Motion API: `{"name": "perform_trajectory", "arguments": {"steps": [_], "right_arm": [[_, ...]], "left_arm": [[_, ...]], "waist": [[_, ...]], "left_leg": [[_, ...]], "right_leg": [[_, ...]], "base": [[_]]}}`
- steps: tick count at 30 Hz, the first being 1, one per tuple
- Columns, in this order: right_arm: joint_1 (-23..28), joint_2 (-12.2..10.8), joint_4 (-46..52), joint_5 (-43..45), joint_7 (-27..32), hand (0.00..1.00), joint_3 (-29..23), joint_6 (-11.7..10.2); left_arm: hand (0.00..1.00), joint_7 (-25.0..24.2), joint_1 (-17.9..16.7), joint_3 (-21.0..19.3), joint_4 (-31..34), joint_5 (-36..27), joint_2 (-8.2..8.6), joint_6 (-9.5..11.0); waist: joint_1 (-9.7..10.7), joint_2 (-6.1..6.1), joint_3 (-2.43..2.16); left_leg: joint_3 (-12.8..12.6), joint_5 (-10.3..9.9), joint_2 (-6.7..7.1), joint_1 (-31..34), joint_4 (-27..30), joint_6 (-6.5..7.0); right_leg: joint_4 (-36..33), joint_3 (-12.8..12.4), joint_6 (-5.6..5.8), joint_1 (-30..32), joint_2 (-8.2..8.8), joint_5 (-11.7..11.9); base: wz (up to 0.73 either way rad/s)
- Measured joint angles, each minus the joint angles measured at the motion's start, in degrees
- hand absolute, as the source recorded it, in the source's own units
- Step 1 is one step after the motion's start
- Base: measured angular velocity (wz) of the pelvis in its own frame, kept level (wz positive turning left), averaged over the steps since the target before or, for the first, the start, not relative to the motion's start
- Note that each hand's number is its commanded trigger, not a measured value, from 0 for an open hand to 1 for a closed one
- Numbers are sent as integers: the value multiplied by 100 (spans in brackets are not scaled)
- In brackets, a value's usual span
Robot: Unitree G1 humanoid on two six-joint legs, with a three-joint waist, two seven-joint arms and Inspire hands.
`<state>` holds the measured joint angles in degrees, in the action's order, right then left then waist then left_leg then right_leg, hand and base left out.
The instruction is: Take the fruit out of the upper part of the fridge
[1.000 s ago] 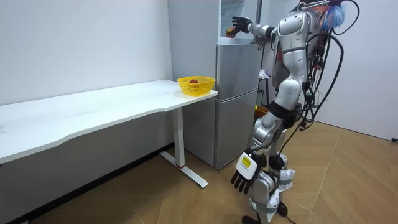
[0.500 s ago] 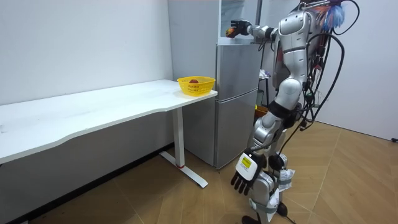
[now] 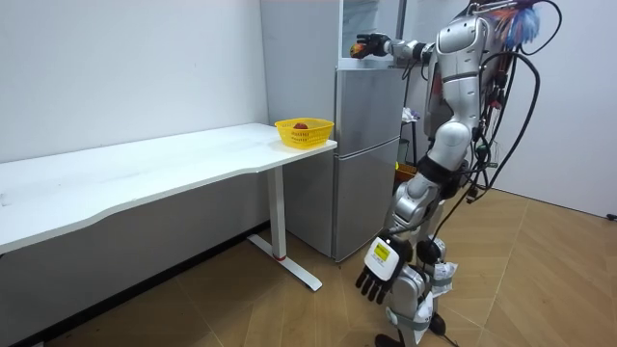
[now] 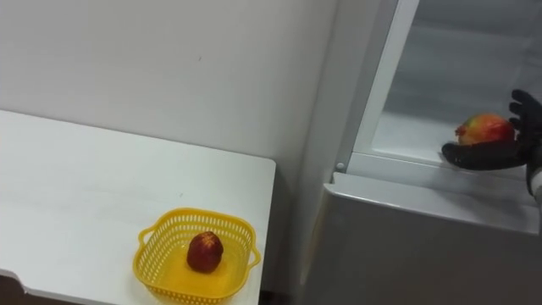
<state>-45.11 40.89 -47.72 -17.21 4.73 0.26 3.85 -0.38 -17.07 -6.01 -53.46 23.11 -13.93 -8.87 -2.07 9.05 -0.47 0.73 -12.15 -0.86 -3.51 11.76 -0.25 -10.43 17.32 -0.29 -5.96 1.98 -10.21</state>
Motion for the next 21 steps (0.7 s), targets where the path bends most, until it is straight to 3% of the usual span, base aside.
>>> {"name": "perform_trajectory", "arguments": {"steps": [21], "right_arm": [[-4, 6, -100, 57, -174, 100, 39, -11]], "left_arm": [[0, 18, 0, 7, -11, -55, -12, -43]], "waist": [[-17, 5, -4]], "left_leg": [[21, 0, -5, -9, -7, 0]], "right_leg": [[-13, 19, -4, -11, -4, 2]], "base": [[0]]}}
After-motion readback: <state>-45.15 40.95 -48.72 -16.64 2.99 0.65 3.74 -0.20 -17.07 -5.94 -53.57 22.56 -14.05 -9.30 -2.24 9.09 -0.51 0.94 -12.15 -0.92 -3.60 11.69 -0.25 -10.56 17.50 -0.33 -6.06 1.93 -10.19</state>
